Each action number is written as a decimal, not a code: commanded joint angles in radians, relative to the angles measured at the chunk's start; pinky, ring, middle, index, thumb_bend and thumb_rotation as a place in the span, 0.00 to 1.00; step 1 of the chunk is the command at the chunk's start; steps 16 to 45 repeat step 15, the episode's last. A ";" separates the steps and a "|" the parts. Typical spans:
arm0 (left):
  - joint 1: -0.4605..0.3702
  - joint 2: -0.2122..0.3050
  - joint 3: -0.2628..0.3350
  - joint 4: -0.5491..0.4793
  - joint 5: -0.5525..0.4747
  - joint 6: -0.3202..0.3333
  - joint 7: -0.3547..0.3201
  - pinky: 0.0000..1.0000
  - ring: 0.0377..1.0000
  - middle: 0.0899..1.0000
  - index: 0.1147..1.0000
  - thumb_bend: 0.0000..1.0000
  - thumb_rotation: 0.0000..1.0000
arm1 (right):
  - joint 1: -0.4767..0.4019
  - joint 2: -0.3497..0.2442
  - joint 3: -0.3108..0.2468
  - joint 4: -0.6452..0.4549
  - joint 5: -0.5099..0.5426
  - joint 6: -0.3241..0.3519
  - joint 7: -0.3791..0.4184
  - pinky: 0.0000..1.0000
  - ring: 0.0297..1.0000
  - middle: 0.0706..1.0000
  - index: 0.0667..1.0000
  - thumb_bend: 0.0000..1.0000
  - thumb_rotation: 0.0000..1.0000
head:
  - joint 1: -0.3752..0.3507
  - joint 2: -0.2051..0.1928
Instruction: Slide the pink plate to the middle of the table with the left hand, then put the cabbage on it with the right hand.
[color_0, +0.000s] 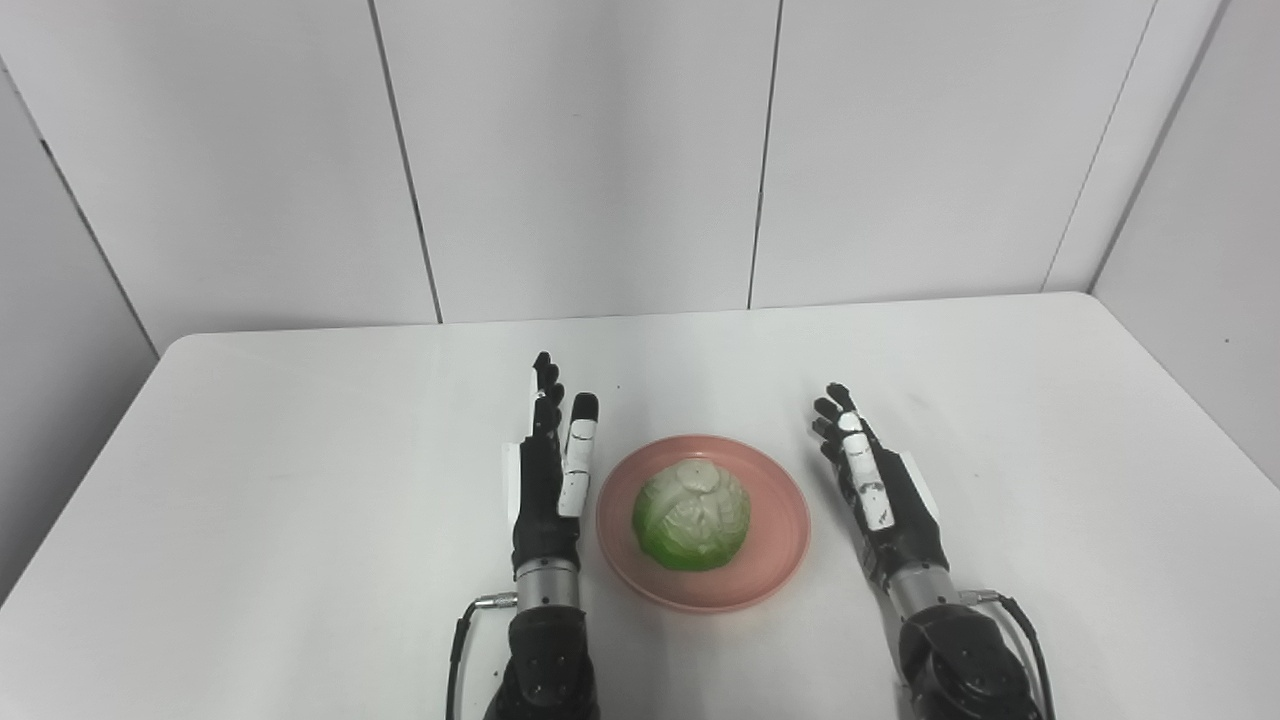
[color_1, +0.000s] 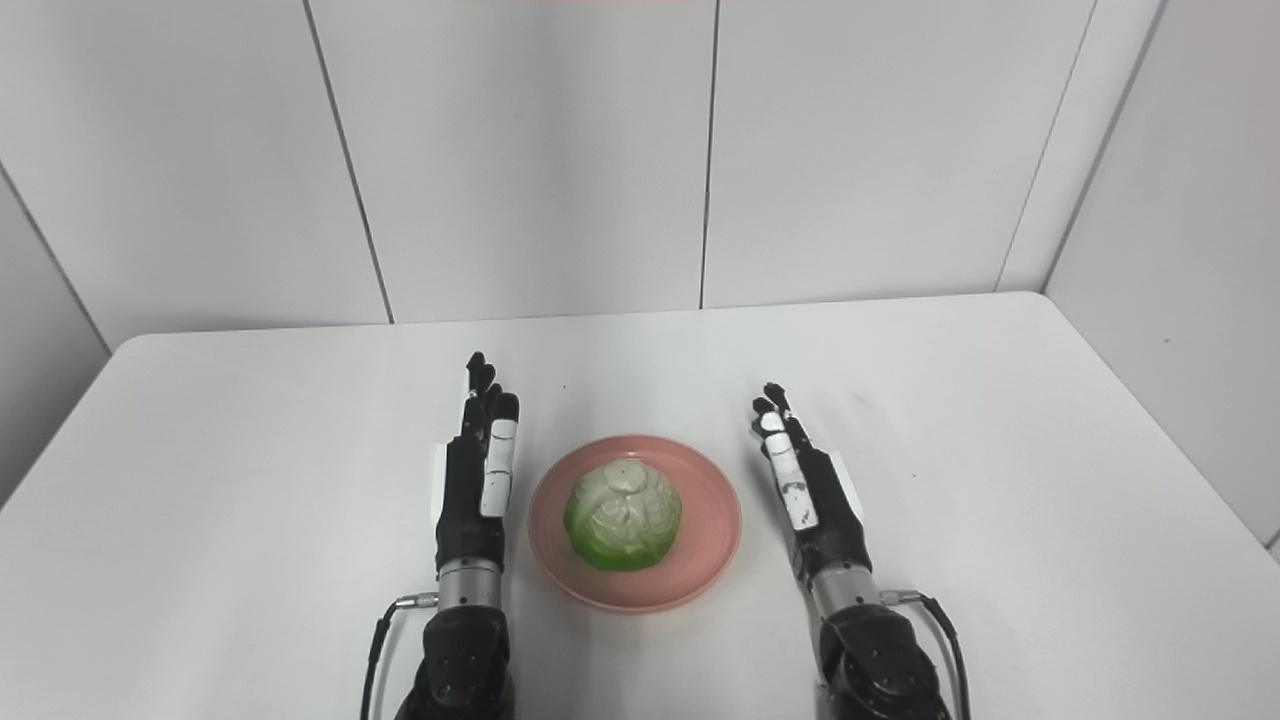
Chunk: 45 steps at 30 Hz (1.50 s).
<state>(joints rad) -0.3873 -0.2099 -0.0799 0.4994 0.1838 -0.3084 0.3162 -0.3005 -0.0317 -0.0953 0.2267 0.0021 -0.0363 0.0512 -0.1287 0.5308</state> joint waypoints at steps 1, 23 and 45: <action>0.036 0.035 0.014 0.029 -0.015 0.007 -0.027 0.97 0.97 0.98 1.00 0.79 1.00 | -0.019 0.010 0.007 -0.007 -0.010 -0.076 -0.028 1.00 0.96 0.96 0.97 0.85 1.00 | 0.001 0.001; 0.047 0.058 0.030 -0.003 -0.090 0.082 -0.115 1.00 1.00 0.99 1.00 0.95 1.00 | 0.006 -0.003 0.040 -0.020 -0.038 -0.118 -0.053 1.00 0.97 0.97 0.99 0.74 1.00 | -0.032 0.011; 0.047 0.058 0.030 -0.003 -0.090 0.082 -0.115 1.00 1.00 0.99 1.00 0.95 1.00 | 0.006 -0.003 0.040 -0.020 -0.038 -0.118 -0.053 1.00 0.97 0.97 0.99 0.74 1.00 | -0.032 0.011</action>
